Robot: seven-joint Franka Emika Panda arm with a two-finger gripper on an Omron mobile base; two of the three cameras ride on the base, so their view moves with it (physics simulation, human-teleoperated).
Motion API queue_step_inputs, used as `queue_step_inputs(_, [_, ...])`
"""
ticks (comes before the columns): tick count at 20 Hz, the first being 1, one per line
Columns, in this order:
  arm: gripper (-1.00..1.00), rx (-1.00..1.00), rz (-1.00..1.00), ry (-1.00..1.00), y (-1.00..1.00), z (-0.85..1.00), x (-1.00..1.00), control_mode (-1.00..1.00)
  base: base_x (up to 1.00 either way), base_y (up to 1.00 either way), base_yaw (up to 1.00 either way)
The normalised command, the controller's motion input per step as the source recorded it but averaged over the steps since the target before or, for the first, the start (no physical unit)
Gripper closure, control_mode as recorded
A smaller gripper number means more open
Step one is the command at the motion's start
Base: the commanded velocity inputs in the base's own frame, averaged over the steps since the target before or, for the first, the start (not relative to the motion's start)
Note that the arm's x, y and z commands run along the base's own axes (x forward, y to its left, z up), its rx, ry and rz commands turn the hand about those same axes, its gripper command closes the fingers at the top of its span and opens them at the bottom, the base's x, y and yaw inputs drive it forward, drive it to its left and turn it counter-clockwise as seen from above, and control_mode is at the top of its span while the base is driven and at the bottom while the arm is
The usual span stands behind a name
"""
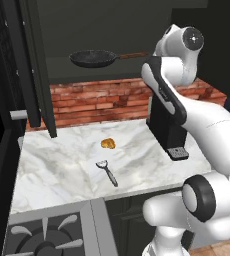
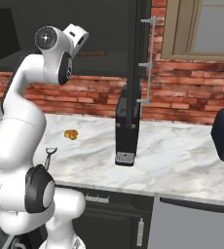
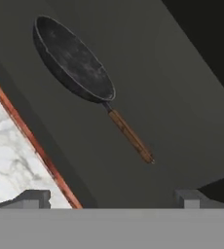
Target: Pick the pan from the cabinet and place it on the stove. Then turn on the stove burner for the pan.
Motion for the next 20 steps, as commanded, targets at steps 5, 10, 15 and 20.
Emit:
queue_step_inputs(5, [-1.00,-0.04,0.00,0.02,0.00,0.00,0.27,-1.00,0.00,0.00,0.00])
queue_step_inputs(10, [-1.00,-0.04,-0.01,0.05,0.00,0.00,0.29,-1.00,0.00,0.00,0.00])
queue_step_inputs(15, [-1.00,-0.01,-0.01,0.05,0.00,0.00,0.29,-1.00,0.00,0.00,0.00])
queue_step_inputs(20, [-1.00,0.00,0.00,0.06,-0.03,0.00,0.21,-1.00,0.00,0.00,0.00])
